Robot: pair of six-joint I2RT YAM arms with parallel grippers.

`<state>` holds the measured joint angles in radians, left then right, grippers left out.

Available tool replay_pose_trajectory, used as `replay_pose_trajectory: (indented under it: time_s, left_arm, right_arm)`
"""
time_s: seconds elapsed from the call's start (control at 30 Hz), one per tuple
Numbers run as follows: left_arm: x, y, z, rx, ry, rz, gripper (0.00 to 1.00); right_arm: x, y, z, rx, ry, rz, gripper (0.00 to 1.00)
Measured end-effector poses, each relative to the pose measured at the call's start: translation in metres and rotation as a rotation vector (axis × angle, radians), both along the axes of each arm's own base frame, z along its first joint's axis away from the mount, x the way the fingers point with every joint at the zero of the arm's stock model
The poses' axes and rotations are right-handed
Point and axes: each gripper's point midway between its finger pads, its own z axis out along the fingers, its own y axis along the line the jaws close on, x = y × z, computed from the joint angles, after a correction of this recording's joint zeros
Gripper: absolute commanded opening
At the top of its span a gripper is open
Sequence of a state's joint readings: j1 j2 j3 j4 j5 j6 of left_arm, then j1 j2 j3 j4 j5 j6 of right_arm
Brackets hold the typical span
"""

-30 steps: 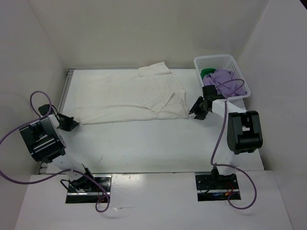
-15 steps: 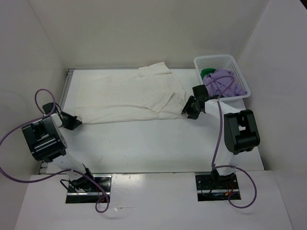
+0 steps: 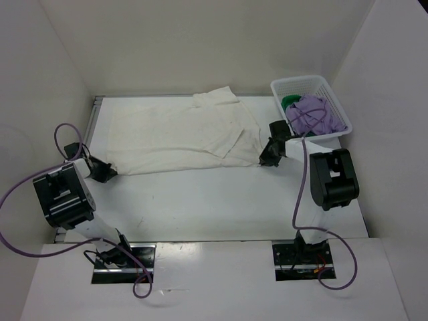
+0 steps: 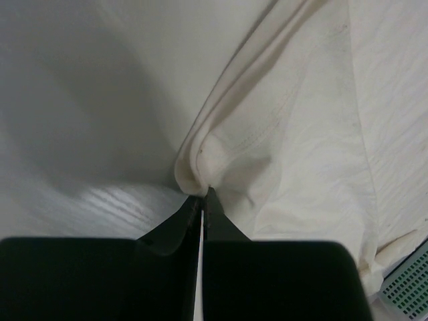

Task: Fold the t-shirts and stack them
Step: Fold the flattened tshirt in 1/3 of the way

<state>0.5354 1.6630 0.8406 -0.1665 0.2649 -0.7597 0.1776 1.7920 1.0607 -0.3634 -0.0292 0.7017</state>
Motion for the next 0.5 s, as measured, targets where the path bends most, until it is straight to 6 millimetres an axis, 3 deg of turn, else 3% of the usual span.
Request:
replay_pose_trajectory:
  time_s: [0.13, 0.23, 0.4, 0.5]
  left_arm:
    - [-0.017, -0.01, 0.003, -0.011, 0.035, -0.004, 0.0]
    - [-0.037, -0.02, 0.01, -0.014, 0.053, -0.007, 0.0]
    - [-0.066, -0.036, 0.025, -0.024, 0.079, 0.002, 0.0]
    - [-0.076, -0.042, 0.027, -0.046, 0.11, 0.012, 0.0]
  right_arm:
    - [-0.038, -0.021, 0.009, 0.001, 0.043, -0.042, 0.01]
    - [-0.072, -0.035, 0.029, 0.026, 0.059, -0.084, 0.01]
    - [-0.103, -0.033, 0.07, 0.078, 0.023, -0.083, 0.06]
    - [-0.12, -0.032, 0.082, 0.087, 0.028, -0.08, 0.13]
